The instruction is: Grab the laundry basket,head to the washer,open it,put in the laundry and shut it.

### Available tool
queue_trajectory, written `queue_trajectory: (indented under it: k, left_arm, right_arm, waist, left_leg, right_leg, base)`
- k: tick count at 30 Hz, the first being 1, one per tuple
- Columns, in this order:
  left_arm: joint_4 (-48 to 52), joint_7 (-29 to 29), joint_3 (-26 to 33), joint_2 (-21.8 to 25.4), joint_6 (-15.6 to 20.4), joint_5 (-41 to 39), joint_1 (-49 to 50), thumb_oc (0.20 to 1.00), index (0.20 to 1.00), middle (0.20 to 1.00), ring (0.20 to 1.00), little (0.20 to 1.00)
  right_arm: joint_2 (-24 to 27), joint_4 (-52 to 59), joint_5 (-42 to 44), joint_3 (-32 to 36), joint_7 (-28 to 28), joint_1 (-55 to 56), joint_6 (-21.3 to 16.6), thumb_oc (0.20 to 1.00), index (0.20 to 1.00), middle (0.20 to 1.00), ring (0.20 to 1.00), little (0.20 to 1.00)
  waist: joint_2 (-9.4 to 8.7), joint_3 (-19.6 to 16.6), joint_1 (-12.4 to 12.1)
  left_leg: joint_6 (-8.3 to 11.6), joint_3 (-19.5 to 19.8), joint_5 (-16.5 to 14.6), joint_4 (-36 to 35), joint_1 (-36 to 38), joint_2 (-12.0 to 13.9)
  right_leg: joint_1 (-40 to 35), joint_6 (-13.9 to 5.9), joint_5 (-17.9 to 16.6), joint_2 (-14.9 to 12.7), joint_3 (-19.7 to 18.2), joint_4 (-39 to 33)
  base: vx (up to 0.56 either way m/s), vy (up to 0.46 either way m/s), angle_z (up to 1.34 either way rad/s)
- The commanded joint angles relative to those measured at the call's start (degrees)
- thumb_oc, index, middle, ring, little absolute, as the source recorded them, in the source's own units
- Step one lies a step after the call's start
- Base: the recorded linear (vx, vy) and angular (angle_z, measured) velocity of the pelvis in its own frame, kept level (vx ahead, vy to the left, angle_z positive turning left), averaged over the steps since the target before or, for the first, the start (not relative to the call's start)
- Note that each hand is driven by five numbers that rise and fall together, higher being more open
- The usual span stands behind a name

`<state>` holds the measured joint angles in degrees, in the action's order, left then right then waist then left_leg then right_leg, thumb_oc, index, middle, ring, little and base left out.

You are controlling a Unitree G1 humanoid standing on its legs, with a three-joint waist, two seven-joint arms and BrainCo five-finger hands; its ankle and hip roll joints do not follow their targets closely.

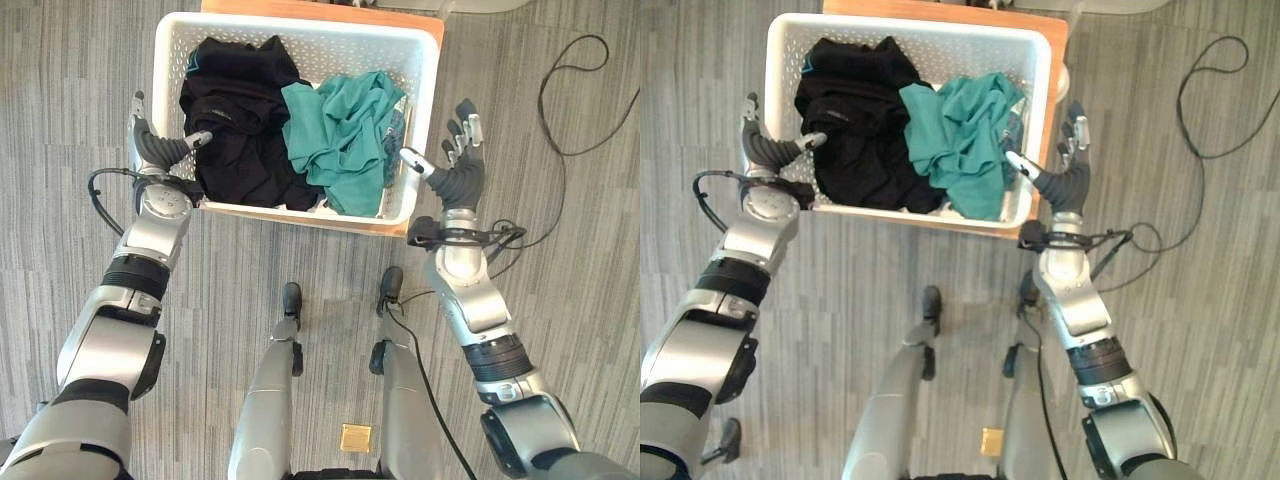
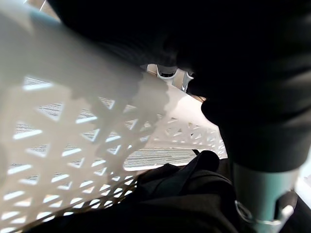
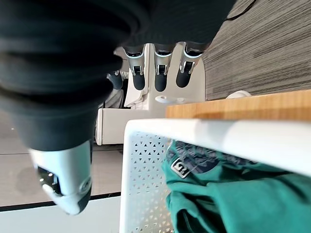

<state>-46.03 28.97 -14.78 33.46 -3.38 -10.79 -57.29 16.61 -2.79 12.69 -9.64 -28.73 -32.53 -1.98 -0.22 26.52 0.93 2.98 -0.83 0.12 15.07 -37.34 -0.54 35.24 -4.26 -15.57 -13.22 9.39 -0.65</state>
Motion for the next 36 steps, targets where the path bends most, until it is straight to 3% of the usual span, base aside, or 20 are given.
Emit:
queue_trajectory:
  k: [1, 6, 14, 23, 36]
  left_arm:
    - [-2.58, -0.71, -0.17, -2.12, 1.4, -0.92, 4.23, 1.0, 1.0, 1.0, 1.0, 1.0]
    - [-0.26, -1.07, -0.98, -2.43, 1.03, -1.04, 4.17, 1.0, 1.0, 1.0, 1.0, 1.0]
    - [3.21, -2.44, -2.08, -0.77, 0.14, 2.42, 2.75, 1.0, 1.0, 1.0, 1.0, 1.0]
    - [2.66, -2.93, -2.09, 1.06, -0.63, 4.6, -0.83, 1.0, 1.0, 1.0, 1.0, 1.0]
    - [2.27, -4.49, -2.1, 1.42, -0.85, 5.13, -1.19, 1.0, 1.0, 1.0, 1.0, 1.0]
  right_arm:
    - [1.75, 3.09, 1.21, 2.15, 0.57, 2.13, -1.78, 1.0, 1.0, 1.0, 1.0, 1.0]
    - [0.07, -0.21, 8.3, 2.55, 0.66, 3.02, -3.2, 1.0, 1.0, 1.0, 1.0, 1.0]
    - [2.5, -12.98, 14.34, 1.54, 3.37, -3.1, -1.55, 1.0, 1.0, 1.0, 1.0, 1.0]
    - [7.86, -20.9, 5.1, 0.8, 3.18, -15.8, 3.56, 1.0, 1.0, 1.0, 1.0, 1.0]
    - [13.15, -24.07, -2.83, -1.61, 6.88, -20.86, 9.03, 1.0, 1.0, 1.0, 1.0, 1.0]
  waist:
    - [2.25, -3.14, 0.21]
    - [2.88, -3.09, 0.23]
    - [3.06, -3.82, -0.83]
    - [2.0, -4.25, -2.34]
    - [0.78, -4.69, -2.76]
  left_leg:
    - [0.33, -2.99, -1.36, -5.08, 2.6, 0.24]
    - [0.24, -2.85, -1.31, -4.76, 1.81, -0.05]
    - [0.1, -1.77, -1.26, -4.15, 0.19, -0.35]
    - [0.03, -1.02, -1.32, -3.69, -1.18, -0.02]
    - [-0.15, -0.5, -1.88, -2.7, -1.19, 0.65]
  right_leg:
    - [-1.42, -5.45, 6.7, -2.79, -0.92, 5.59]
    - [-0.9, -5.36, 6.61, -2.87, -0.88, 5.71]
    - [0.27, -5.03, 6.87, -2.88, -1.16, 6.42]
    - [1.27, -4.61, 7.33, -2.0, -0.69, 6.66]
    - [1.59, -4.21, 8.82, -1.4, -0.31, 8.73]
  base:
    - [0.0, 0.0, 0.0]
    - [0.01, 0.005, -0.01]
    - [0.01, -0.009, 0.04]
    - [0.0, -0.015, 0.02]
    - [0.0, -0.003, 0.0]
